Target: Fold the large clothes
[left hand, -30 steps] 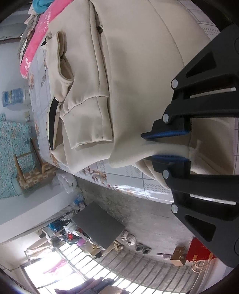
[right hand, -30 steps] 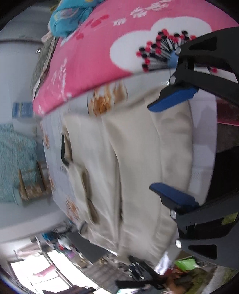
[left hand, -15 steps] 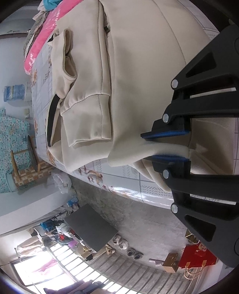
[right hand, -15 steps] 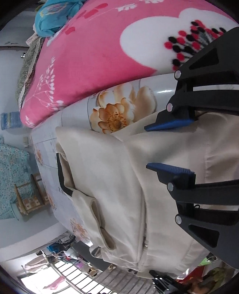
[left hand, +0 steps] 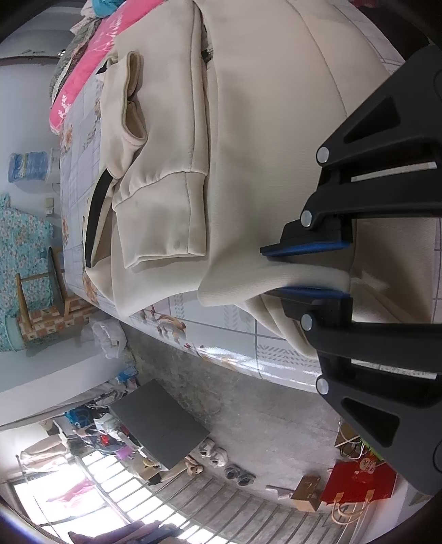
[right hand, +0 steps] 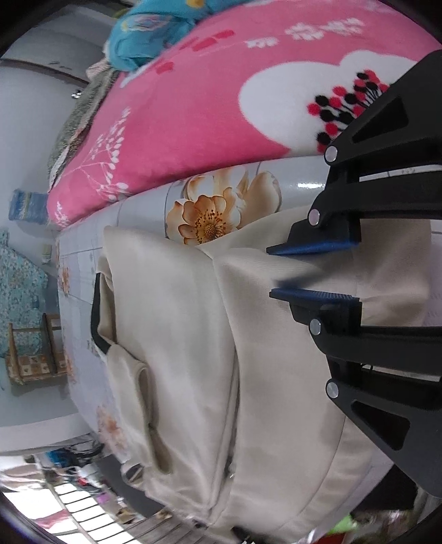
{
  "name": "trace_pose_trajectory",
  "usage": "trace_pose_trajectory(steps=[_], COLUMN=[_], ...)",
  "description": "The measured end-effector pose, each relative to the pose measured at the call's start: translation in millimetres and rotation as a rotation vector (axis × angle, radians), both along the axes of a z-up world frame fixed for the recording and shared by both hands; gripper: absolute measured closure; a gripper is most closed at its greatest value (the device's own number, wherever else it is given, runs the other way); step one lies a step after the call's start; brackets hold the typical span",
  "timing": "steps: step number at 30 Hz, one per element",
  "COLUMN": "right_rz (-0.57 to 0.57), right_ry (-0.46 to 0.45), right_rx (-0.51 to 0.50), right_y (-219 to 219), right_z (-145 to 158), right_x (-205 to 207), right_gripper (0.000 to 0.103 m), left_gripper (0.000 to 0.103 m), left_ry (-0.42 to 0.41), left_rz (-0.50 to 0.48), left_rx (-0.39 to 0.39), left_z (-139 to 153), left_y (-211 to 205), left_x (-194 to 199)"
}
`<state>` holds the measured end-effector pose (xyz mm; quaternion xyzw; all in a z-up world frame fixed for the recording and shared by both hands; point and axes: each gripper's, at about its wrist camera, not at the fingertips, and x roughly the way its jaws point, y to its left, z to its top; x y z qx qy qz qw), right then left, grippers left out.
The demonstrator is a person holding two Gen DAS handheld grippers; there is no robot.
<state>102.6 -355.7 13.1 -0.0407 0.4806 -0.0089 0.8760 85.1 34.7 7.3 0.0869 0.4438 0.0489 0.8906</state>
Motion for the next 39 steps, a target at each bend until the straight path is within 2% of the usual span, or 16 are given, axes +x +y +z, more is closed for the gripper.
trace_pose_trajectory(steps=[3,7,31,33,35,39], right_rz=[0.011,0.013,-0.008,-0.016,-0.026,-0.043], right_ry=[-0.004,-0.003,-0.003,-0.016,-0.039,-0.130], right_rx=[-0.067,-0.105,-0.128,-0.129,-0.118,-0.096], right_y=[8,12,15,15,14,15], right_z=[-2,-3,-6,-4,2,30], right_x=[-2,-1,-1,-2,-7,-28], right_gripper=[0.084,0.084,0.084,0.094,0.096,0.097], left_gripper=[0.087,0.087,0.087,0.092,0.097,0.098], left_ry=[0.001,0.002,0.001,-0.007,-0.032,-0.101], left_rz=[0.000,0.000,-0.002,-0.005,-0.010,-0.026], left_rx=[-0.001,0.001,0.007,0.009,0.001,-0.070], left_z=[0,0,0,0,6,30], left_y=[0,1,1,2,6,16], left_x=[0,1,1,-1,-6,-26])
